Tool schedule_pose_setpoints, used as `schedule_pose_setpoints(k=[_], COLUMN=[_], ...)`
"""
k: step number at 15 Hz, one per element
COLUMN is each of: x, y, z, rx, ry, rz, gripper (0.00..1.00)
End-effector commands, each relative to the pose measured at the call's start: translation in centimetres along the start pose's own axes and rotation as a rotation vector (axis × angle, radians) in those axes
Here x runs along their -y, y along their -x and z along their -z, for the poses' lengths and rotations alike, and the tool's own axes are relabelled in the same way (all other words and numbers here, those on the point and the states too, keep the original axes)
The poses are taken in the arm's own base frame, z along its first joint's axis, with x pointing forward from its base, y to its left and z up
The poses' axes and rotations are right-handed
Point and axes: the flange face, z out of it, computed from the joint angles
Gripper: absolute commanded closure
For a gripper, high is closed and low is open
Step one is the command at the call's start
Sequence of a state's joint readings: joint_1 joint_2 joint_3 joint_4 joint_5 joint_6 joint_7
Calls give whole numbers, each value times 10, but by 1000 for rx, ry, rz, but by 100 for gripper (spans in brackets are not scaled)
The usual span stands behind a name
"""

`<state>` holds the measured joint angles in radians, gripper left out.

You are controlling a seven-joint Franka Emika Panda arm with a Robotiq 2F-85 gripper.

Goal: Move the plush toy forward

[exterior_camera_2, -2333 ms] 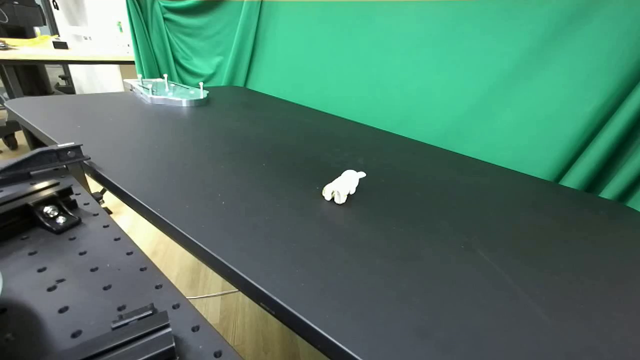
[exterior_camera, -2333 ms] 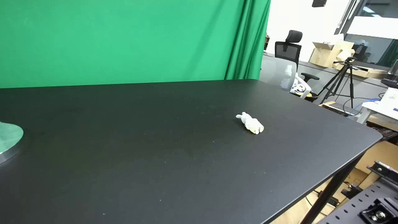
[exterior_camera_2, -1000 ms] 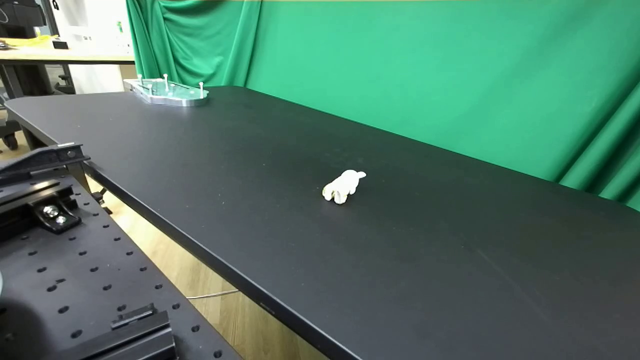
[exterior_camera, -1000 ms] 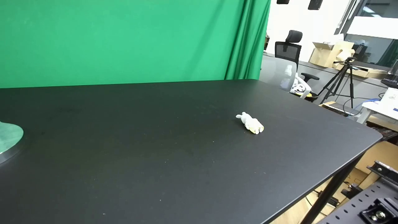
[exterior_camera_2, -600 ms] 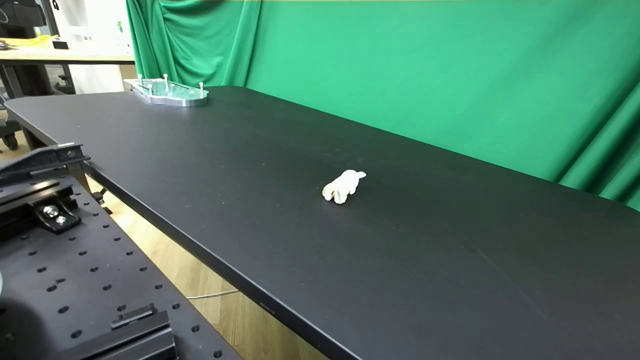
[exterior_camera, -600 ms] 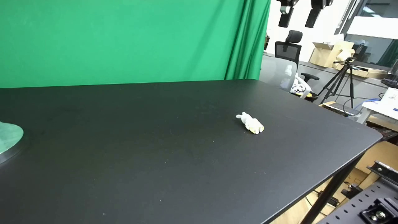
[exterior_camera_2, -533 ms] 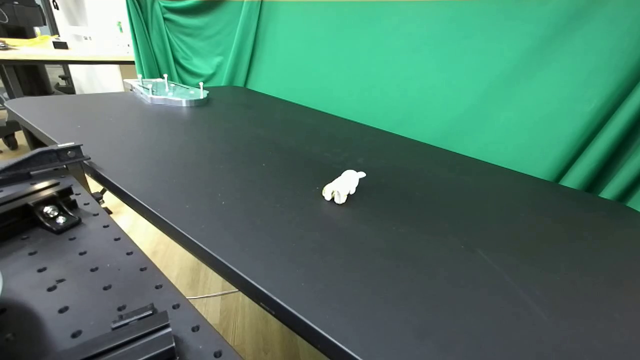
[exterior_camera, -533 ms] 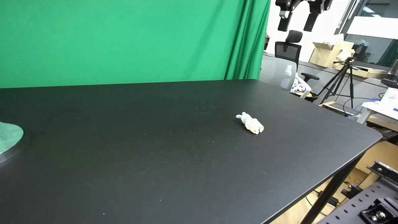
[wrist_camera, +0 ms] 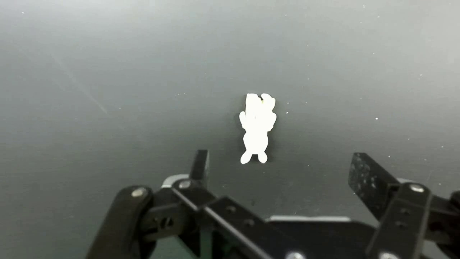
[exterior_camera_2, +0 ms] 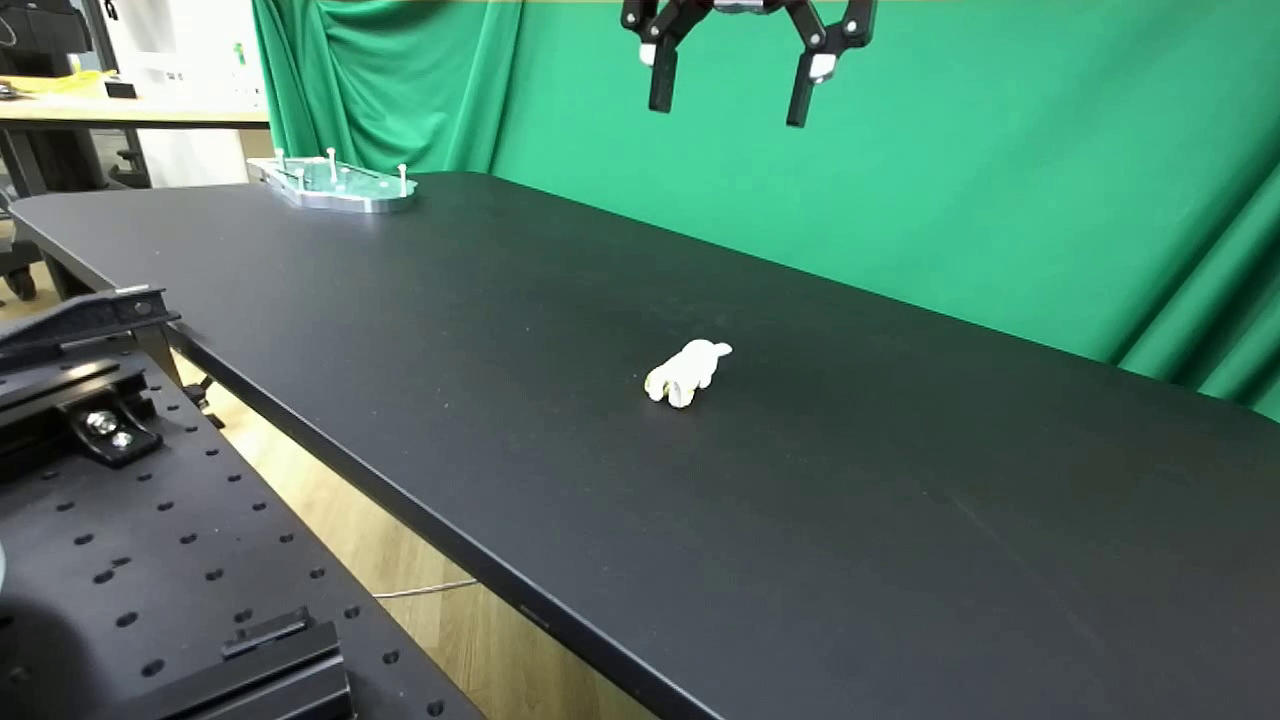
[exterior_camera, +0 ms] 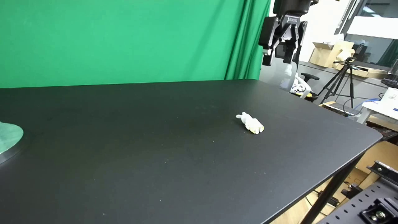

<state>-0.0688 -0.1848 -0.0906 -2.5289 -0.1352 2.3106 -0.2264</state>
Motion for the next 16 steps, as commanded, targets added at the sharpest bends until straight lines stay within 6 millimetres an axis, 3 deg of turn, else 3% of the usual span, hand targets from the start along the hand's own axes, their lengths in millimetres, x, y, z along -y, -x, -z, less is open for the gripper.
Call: schedule_pose_setpoints(k=[1, 4, 7, 16], x=[0, 3, -2, -18], y=[-2, -4, -15, -49], z=[-2, -4, -24, -118], rx=[4, 5, 8, -15], ry=[-1, 47, 86, 17], rz=[3, 1, 21, -28], gripper=[0, 0, 0, 0])
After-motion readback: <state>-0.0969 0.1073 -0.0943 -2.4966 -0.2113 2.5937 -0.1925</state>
